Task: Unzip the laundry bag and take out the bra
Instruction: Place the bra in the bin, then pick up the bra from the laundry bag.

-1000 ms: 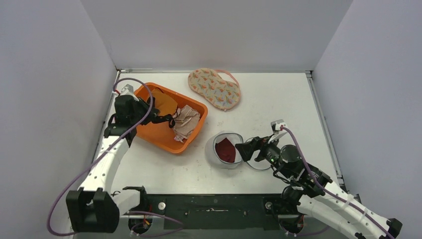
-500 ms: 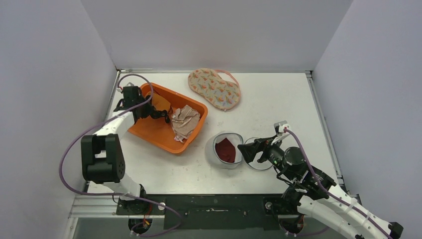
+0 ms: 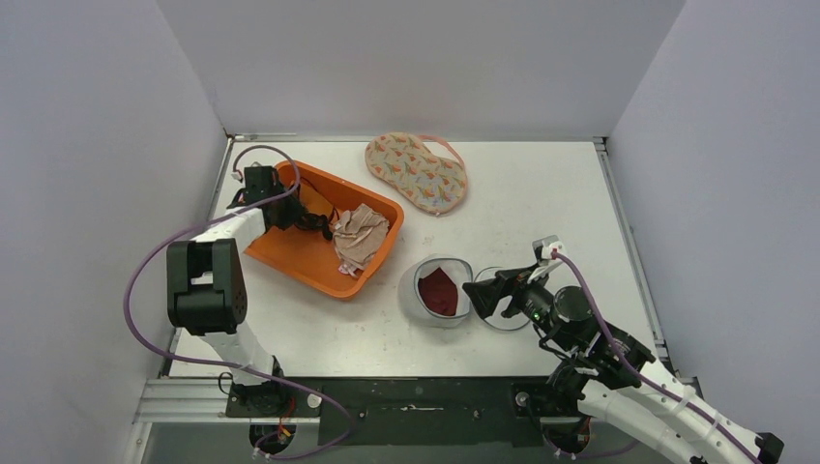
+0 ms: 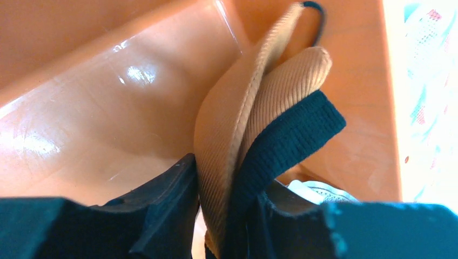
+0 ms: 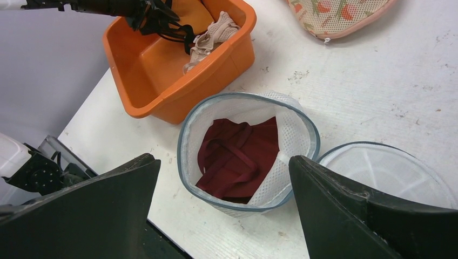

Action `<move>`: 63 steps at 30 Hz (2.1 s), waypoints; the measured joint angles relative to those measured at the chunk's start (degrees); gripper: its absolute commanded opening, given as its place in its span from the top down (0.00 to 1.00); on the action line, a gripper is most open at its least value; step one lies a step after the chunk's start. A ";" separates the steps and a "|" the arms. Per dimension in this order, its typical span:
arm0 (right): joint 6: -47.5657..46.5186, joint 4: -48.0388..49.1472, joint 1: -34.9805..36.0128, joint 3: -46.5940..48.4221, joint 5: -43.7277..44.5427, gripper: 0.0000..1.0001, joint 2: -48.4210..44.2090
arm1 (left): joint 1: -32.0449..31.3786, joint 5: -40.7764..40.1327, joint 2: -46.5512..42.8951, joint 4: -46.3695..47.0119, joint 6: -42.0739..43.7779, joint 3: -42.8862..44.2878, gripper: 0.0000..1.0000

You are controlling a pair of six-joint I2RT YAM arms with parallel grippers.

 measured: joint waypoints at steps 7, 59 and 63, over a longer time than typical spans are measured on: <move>-0.26 -1.05 0.00 0.00 0.31 0.06 -0.96 | 0.00 -2.21 -0.11 -2.34 0.07 1.22 0.43; 5.62 -4.81 0.00 -0.98 7.78 0.05 4.04 | -33.42 -7.43 -37.83 -6.60 1.01 -3.28 0.34; 8.26 -4.22 0.00 -3.52 8.94 0.02 7.19 | -50.01 -11.69 -40.44 -7.32 0.28 -6.82 0.33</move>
